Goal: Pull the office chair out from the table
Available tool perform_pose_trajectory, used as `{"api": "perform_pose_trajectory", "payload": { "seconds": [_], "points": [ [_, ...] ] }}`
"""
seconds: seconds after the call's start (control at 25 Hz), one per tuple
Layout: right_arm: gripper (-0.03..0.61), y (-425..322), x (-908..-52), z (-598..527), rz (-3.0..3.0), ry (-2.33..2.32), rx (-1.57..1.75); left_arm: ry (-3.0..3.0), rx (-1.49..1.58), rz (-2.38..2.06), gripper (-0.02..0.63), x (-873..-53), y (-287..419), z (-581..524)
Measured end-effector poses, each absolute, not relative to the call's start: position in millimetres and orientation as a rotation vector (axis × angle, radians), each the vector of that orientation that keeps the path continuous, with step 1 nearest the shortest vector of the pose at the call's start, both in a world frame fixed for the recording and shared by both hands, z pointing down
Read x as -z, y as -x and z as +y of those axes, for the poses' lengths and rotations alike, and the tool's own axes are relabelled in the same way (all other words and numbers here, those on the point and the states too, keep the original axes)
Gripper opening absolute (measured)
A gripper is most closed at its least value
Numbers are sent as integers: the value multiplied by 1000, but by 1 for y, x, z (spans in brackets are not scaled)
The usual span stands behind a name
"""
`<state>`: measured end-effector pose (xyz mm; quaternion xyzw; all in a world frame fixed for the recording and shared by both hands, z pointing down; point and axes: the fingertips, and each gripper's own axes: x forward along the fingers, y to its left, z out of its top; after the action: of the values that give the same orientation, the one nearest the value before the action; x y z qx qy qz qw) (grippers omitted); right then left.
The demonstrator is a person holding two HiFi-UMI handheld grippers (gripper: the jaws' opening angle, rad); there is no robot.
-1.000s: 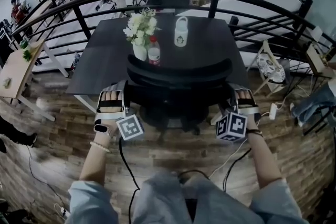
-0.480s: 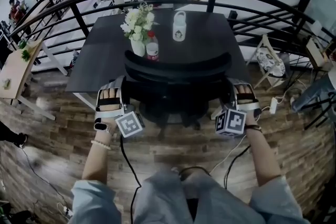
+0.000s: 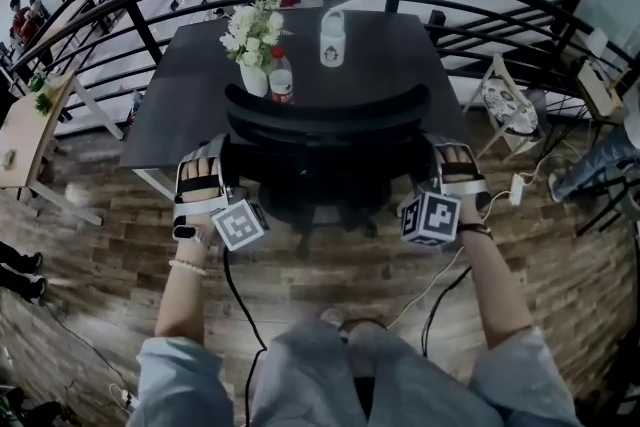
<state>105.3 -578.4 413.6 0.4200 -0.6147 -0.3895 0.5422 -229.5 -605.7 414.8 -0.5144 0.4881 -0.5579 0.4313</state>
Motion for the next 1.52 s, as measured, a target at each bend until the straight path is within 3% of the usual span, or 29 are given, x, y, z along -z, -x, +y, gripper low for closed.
{"api": "perform_pose_trajectory", "payload": {
  "seconds": [0.72,1.52],
  "points": [
    [199,-103,-412,-501,-1508,-950,964,1289,1426,1263,206,-414,229,-534],
    [198,-100,-410,-314,-1597,-900,1059,1220,1522,1370,202,-413,234,-335]
  ]
}}
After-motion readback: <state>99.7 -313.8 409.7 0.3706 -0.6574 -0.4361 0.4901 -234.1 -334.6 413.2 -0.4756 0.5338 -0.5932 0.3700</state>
